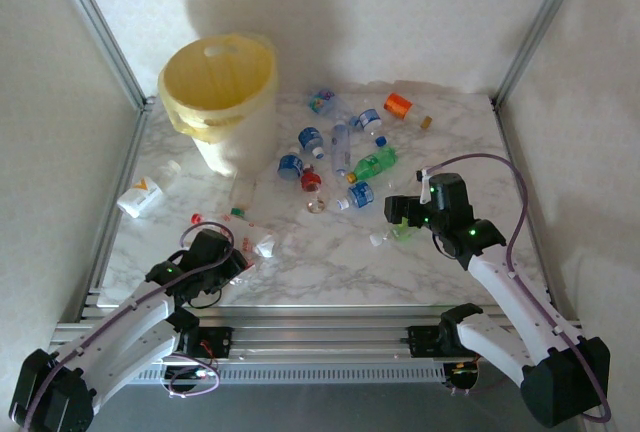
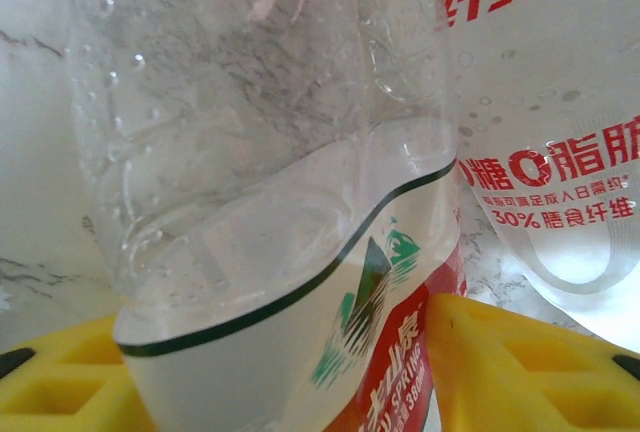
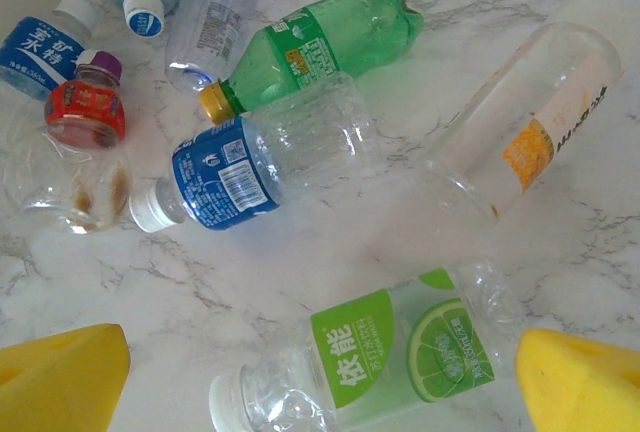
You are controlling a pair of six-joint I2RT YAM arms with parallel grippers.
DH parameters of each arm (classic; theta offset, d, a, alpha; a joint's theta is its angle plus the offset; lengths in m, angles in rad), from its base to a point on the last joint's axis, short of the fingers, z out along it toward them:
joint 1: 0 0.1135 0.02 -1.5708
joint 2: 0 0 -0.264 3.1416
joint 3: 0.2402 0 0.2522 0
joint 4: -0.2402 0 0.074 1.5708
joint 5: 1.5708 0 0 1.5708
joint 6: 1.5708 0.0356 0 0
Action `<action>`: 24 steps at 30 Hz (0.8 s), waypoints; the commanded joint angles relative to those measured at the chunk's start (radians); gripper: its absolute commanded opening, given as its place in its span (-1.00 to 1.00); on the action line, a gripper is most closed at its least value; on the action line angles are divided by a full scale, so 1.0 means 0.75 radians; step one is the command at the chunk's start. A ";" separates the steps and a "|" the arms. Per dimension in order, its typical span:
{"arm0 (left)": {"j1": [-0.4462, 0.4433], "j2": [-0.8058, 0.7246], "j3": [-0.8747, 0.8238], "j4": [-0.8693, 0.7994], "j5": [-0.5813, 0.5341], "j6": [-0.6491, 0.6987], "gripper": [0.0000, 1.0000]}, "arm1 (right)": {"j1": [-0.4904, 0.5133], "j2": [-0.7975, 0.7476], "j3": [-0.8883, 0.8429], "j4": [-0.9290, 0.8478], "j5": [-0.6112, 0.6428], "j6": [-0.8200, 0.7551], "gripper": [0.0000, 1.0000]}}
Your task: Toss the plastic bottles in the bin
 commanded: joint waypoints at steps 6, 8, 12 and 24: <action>-0.013 -0.013 -0.023 0.034 0.007 0.017 -0.07 | 0.010 0.010 0.025 -0.008 -0.022 0.002 0.98; -0.014 -0.019 -0.023 0.054 0.015 0.020 -0.14 | 0.010 0.010 0.024 -0.008 -0.025 0.002 0.98; -0.012 -0.027 -0.016 0.068 0.014 0.031 -0.30 | 0.010 0.008 0.026 -0.010 -0.029 0.007 0.98; -0.012 -0.121 0.051 0.020 0.008 0.073 -0.69 | 0.010 0.009 0.025 -0.004 -0.035 0.018 0.98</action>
